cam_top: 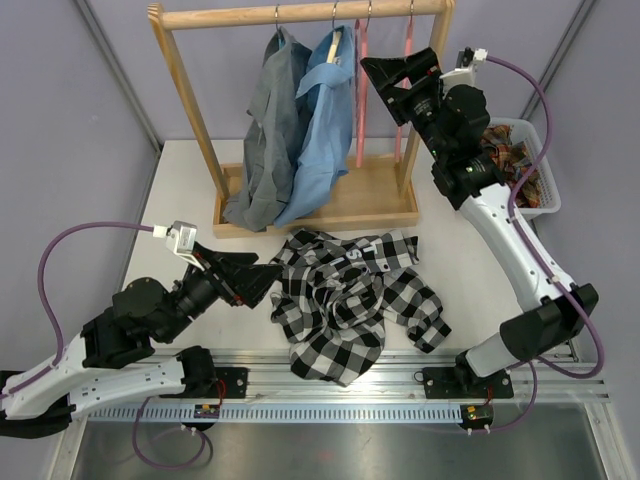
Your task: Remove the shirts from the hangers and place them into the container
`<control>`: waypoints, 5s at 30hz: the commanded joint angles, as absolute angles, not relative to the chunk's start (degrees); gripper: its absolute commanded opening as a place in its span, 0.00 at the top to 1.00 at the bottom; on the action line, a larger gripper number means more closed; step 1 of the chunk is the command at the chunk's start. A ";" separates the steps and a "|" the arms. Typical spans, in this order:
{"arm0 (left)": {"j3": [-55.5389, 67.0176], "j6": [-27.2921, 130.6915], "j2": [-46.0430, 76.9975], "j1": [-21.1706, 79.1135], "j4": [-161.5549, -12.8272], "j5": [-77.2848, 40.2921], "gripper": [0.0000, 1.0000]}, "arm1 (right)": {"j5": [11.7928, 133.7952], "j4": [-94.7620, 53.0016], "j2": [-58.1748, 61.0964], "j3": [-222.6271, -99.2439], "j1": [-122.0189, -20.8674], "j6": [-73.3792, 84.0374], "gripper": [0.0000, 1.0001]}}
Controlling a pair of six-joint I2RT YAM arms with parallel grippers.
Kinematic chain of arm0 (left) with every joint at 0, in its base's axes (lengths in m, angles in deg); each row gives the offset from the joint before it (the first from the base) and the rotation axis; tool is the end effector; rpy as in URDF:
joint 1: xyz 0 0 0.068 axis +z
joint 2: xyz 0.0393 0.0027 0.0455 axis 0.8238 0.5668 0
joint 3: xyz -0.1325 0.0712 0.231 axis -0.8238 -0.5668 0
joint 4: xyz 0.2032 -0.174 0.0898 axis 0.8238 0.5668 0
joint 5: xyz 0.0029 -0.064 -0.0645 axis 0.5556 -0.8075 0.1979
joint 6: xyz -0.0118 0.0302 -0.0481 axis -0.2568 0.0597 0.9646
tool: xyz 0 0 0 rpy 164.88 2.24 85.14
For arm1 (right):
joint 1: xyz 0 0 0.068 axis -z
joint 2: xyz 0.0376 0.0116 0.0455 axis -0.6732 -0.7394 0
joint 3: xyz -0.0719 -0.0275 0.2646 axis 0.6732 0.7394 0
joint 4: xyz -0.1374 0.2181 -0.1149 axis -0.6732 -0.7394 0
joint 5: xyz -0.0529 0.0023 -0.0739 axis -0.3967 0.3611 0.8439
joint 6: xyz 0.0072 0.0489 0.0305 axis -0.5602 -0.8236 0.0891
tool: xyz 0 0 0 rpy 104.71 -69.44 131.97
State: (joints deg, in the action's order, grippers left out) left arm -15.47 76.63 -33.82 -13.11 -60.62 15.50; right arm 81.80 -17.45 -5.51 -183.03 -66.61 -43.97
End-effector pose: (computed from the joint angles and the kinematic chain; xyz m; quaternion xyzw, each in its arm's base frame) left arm 0.0566 -0.0948 0.3984 0.0379 0.7039 -0.4537 0.5452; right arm 0.3439 0.1541 0.5093 0.1805 0.5993 0.4977 0.6005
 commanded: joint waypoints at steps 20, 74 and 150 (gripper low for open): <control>-14.49 72.64 -33.39 -13.35 -62.41 15.61 0.01 | 61.64 -55.70 36.83 -158.26 -67.63 -13.17 0.00; -17.74 76.77 -40.33 -13.35 -56.61 18.06 0.01 | 99.25 -48.15 -21.96 -156.59 -99.45 -27.49 0.01; -16.51 75.45 -39.36 -13.35 -57.67 10.77 0.01 | 132.75 -57.45 2.59 -201.56 -61.23 5.21 1.00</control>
